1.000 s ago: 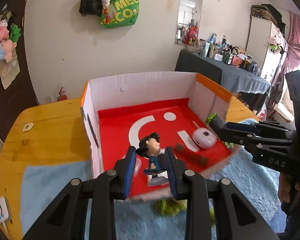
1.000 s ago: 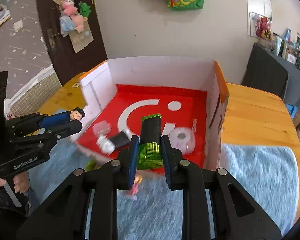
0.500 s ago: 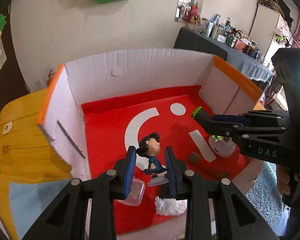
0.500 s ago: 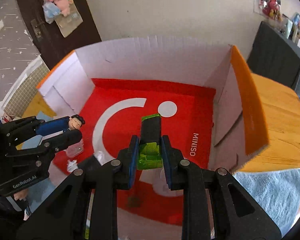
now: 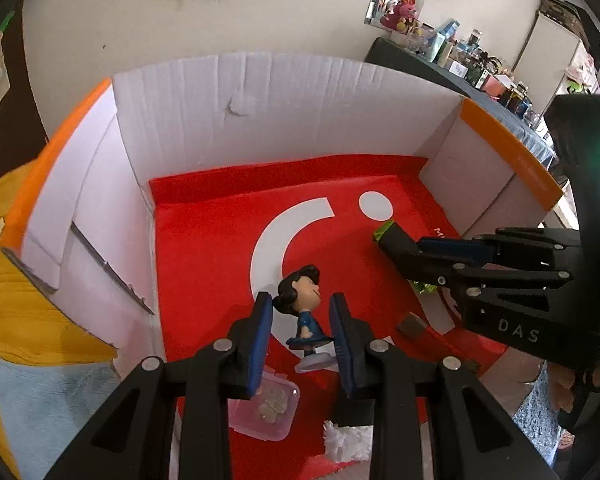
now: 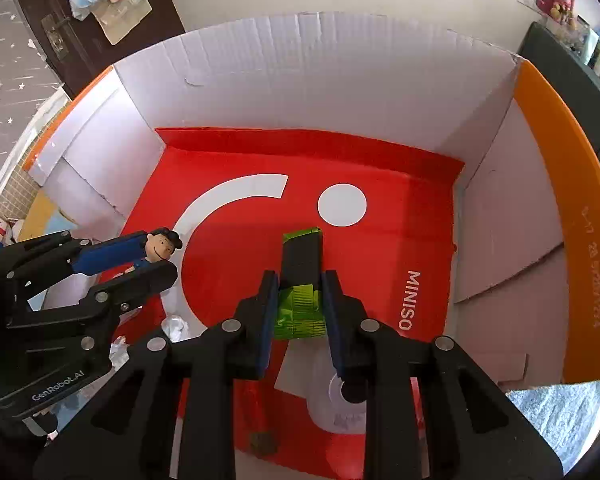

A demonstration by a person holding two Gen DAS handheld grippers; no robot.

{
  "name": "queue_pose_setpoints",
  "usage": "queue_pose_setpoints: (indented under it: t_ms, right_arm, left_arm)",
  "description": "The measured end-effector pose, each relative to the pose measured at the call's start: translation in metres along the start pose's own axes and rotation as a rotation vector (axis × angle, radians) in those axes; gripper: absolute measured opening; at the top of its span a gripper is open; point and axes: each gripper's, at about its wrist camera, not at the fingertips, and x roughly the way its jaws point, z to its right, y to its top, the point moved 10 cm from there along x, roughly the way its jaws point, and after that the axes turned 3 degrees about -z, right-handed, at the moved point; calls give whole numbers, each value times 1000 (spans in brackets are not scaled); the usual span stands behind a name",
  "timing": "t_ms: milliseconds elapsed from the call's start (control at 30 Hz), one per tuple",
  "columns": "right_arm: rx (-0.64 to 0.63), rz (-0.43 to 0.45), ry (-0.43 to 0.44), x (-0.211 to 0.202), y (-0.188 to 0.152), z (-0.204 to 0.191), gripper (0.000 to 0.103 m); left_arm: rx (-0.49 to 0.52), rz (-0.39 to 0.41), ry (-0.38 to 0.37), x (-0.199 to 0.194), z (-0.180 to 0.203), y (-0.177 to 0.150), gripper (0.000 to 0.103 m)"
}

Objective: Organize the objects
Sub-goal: 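Carry the boy figure with the left tool while the right tool carries the marker into the box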

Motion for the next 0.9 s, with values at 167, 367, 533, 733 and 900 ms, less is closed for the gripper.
queue_pose_setpoints:
  t_ms: [167, 367, 533, 733, 900]
  right_arm:
    - [7, -17, -5, 3, -2, 5, 21]
    - [18, -29, -4, 1, -5, 12, 21]
    - [20, -42, 0, 1, -8, 13, 22]
    - [22, -45, -1, -1, -9, 15, 22]
    - [26, -46, -2, -3, -6, 12, 22]
  left_arm:
    - [-33, -27, -23, 7, -4, -2, 31]
    - [-50, -36, -35, 13, -5, -2, 31]
    - [-41, -38, -26, 12, -4, -3, 31]
    - [-38, -40, -17, 11, -4, -3, 31]
    - [-39, -41, -17, 10, -4, -3, 31]
